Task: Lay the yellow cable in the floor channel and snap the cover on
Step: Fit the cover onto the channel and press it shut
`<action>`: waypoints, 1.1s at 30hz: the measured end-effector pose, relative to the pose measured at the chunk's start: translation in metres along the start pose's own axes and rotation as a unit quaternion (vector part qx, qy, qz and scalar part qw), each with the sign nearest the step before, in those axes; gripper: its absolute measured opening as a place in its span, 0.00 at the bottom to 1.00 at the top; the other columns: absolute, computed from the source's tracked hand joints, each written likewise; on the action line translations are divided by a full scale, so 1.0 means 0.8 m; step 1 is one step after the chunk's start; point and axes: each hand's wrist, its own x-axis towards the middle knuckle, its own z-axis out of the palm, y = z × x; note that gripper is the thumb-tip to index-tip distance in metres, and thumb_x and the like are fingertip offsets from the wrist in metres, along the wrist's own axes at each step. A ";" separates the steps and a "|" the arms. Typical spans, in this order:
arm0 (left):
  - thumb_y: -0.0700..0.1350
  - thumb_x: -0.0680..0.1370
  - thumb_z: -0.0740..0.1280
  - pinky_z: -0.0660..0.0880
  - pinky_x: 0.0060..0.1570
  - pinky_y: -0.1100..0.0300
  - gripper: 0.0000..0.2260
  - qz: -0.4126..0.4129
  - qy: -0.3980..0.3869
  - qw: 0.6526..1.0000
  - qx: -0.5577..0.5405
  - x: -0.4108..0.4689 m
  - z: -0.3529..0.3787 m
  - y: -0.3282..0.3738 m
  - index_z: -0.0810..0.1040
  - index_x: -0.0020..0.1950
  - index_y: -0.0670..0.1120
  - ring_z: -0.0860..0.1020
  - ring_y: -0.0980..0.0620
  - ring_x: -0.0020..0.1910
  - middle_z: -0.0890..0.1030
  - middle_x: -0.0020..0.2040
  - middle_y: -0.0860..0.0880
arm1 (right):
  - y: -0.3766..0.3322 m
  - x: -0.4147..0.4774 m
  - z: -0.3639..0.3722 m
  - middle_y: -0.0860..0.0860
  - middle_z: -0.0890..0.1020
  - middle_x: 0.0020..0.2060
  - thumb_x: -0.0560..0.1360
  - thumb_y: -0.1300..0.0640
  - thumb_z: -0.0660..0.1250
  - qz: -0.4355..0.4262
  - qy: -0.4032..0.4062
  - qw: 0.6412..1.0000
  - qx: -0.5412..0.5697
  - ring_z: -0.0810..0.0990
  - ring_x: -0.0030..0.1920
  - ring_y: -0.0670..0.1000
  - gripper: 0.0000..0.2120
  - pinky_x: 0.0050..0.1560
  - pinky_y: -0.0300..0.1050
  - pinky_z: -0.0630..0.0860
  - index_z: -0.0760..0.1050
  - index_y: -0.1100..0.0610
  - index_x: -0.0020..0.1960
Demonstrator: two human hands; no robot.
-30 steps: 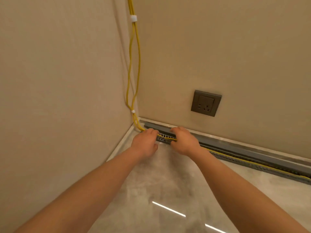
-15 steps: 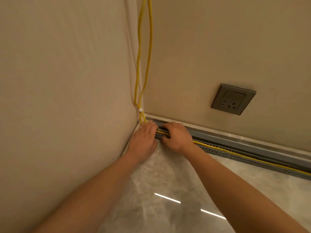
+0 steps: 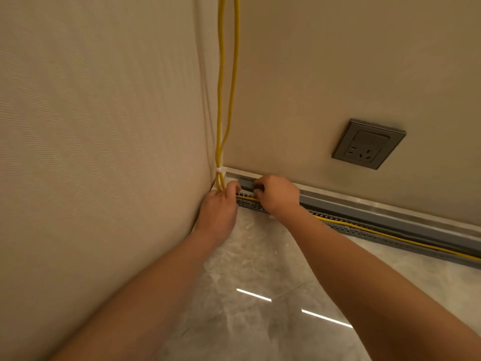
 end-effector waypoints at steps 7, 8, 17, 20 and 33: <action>0.42 0.78 0.67 0.79 0.49 0.52 0.16 -0.044 -0.018 0.995 -0.092 0.007 -0.006 -0.006 0.65 0.62 0.48 0.82 0.47 0.52 0.80 0.62 0.54 | -0.007 0.020 -0.005 0.53 0.83 0.44 0.74 0.53 0.68 -0.027 0.001 0.998 -0.052 0.81 0.46 0.56 0.09 0.37 0.45 0.73 0.81 0.51 0.54; 0.42 0.78 0.67 0.79 0.48 0.52 0.16 -0.042 -0.018 0.995 -0.090 0.007 -0.005 -0.007 0.65 0.62 0.48 0.82 0.47 0.51 0.81 0.61 0.53 | -0.008 0.021 -0.003 0.54 0.83 0.45 0.74 0.54 0.68 -0.035 0.001 0.998 -0.050 0.81 0.46 0.57 0.09 0.37 0.45 0.73 0.81 0.52 0.54; 0.38 0.76 0.68 0.80 0.52 0.50 0.28 -0.087 -0.010 0.979 -0.184 0.006 -0.007 -0.007 0.58 0.67 0.56 0.81 0.48 0.58 0.79 0.63 0.50 | -0.006 0.017 0.005 0.55 0.83 0.53 0.77 0.61 0.59 -0.096 -0.008 0.995 -0.016 0.80 0.52 0.60 0.16 0.46 0.51 0.78 0.79 0.52 0.60; 0.38 0.75 0.68 0.80 0.51 0.49 0.31 -0.092 -0.017 0.978 -0.189 0.007 -0.007 -0.008 0.55 0.70 0.57 0.81 0.49 0.59 0.77 0.65 0.52 | -0.003 0.013 -0.004 0.55 0.83 0.55 0.78 0.61 0.58 -0.119 -0.008 0.993 -0.001 0.80 0.54 0.60 0.18 0.47 0.50 0.77 0.78 0.51 0.63; 0.41 0.76 0.69 0.79 0.50 0.47 0.33 -0.123 -0.058 0.979 -0.152 0.015 -0.020 -0.004 0.54 0.73 0.55 0.82 0.42 0.53 0.82 0.57 0.47 | -0.007 -0.001 -0.033 0.54 0.84 0.55 0.77 0.62 0.60 -0.155 -0.114 0.981 0.023 0.79 0.55 0.57 0.18 0.53 0.51 0.77 0.78 0.51 0.63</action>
